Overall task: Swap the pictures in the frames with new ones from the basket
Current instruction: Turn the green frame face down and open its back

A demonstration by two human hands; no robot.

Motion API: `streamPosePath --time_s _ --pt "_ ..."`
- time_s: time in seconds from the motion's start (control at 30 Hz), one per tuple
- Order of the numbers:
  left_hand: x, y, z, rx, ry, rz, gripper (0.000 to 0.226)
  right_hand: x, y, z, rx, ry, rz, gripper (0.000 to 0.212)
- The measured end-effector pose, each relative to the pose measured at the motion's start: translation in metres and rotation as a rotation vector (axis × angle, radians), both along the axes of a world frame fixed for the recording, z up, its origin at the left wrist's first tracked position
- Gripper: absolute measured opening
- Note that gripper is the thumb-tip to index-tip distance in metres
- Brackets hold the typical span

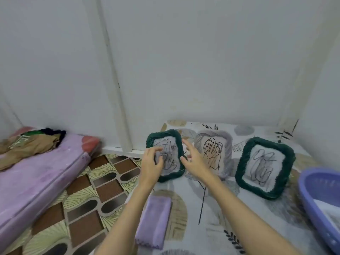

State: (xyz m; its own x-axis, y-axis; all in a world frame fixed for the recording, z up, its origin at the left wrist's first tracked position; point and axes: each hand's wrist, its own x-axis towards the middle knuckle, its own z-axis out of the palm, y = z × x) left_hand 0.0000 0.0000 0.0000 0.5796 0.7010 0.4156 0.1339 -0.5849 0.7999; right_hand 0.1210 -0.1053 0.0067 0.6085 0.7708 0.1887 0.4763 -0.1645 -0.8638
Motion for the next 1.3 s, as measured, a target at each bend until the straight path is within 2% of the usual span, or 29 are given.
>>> streamPosePath --time_s 0.1,0.2,0.33,0.57,0.73,0.8,0.9,0.97,1.03,1.1,1.2,1.3 --pt "0.002 0.016 -0.017 -0.057 0.001 0.065 0.037 0.004 0.021 -0.014 -0.065 -0.064 -0.022 0.064" --pt "0.002 0.027 -0.033 -0.176 0.048 -0.054 0.061 0.007 0.036 -0.028 -0.120 -0.006 -0.017 0.067" --pt "0.001 0.044 -0.046 -0.241 0.009 -0.150 0.077 0.014 0.040 -0.037 -0.153 -0.019 -0.027 0.085" --pt "-0.017 0.025 -0.011 -0.395 -0.110 -0.318 0.070 0.001 -0.004 -0.025 -0.088 -0.065 -0.064 0.084" --pt "-0.034 -0.027 0.005 -0.622 -0.215 -0.432 0.068 -0.006 -0.072 -0.016 -0.037 0.065 0.011 0.088" --pt "-0.037 -0.052 0.006 -0.664 -0.267 -0.391 0.061 -0.013 -0.097 -0.012 -0.091 0.062 0.014 0.079" --pt "-0.039 -0.085 0.003 -0.608 -0.284 -0.331 0.046 -0.028 -0.127 -0.002 -0.022 -0.065 -0.169 0.059" --pt "-0.040 -0.104 0.001 -0.487 -0.244 -0.325 0.043 -0.041 -0.141 0.009 0.120 -0.091 -0.237 0.055" --pt "-0.042 -0.123 -0.001 -0.338 -0.189 -0.342 0.045 -0.051 -0.149 0.020 0.146 -0.053 -0.217 0.056" --pt "-0.042 -0.143 -0.003 -0.278 -0.148 -0.393 0.048 -0.056 -0.155 0.028 0.087 -0.059 -0.226 0.057" --pt "-0.044 -0.170 -0.006 -0.328 -0.095 -0.481 0.052 -0.057 -0.167 0.029 -0.059 -0.149 -0.265 0.057" --pt "-0.045 -0.179 -0.006 -0.363 -0.024 -0.556 0.048 -0.057 -0.187 0.024 -0.146 -0.170 -0.354 0.038"
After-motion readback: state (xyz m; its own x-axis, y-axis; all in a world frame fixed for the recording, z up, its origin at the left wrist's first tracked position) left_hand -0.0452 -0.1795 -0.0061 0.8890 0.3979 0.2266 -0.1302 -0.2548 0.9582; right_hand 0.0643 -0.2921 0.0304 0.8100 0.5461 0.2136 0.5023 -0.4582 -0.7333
